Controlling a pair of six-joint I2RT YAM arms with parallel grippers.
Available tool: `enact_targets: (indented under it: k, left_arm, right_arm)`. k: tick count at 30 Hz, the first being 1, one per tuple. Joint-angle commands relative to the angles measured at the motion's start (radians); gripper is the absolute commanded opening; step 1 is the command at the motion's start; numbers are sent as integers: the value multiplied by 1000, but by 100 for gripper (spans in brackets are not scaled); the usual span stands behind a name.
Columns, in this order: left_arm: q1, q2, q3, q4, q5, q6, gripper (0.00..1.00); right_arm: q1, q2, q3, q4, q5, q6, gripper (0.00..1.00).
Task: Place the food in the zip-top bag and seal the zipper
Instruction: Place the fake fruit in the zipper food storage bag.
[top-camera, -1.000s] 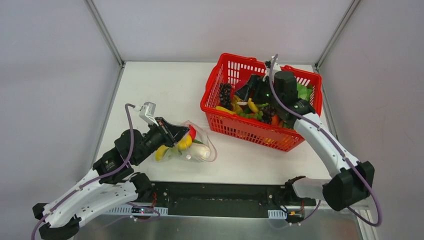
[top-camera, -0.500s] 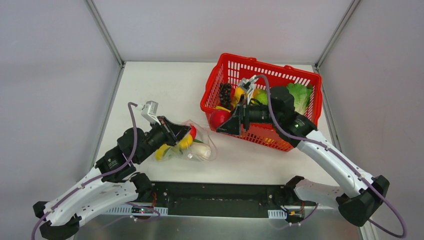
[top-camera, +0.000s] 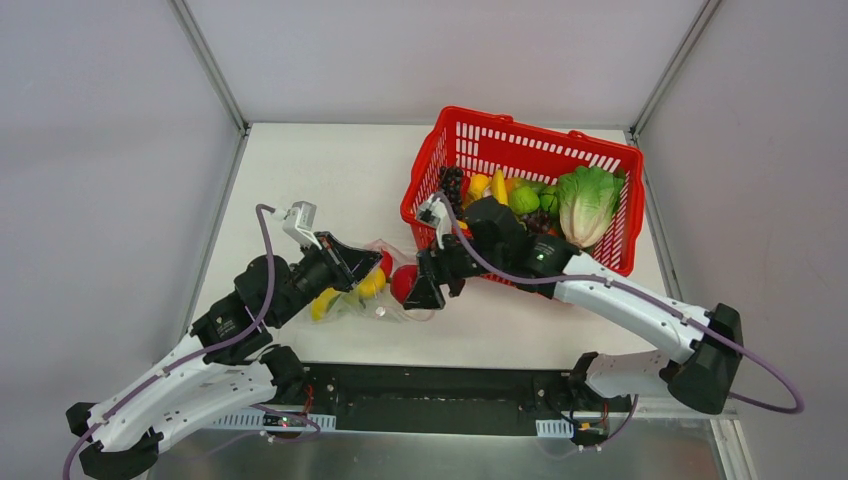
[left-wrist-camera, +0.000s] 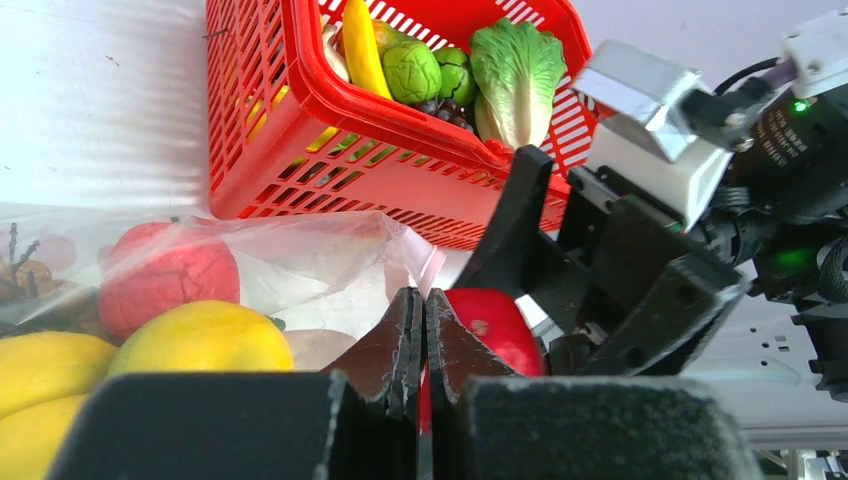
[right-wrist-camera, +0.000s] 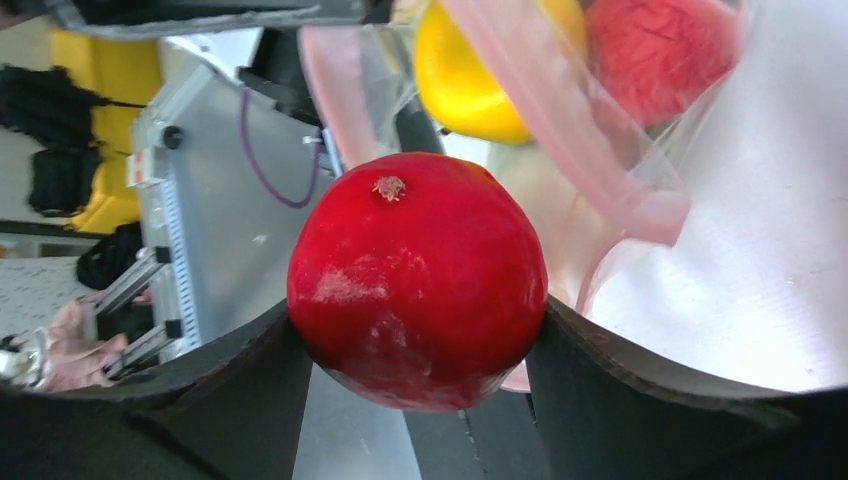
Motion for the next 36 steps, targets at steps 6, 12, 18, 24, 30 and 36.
enact_targets:
  k: [6,12,18,24,30,36]
  left_arm:
    - [9,-12,45,108,56,-10,0]
    - [9,-29,72,107,43,9,0]
    - [9,-34,82,144,70,6,0]
    - [10,-56,72,167,45,-4,0]
    - [11,-65,61,160,9,-14,0]
    - [10,-74,48,154,-20,-26,0]
  right_arm:
    - [141,77,123,67,531,-33,59]
    - [187,105,147,85,680,-69,67]
    - [213,118,184,54,825,-114,77]
    - [215,93,216,27,837,-155,90]
    - [215,-17,183,84,678,-142,95]
    - [215,-104,169,60,660,-100,95]
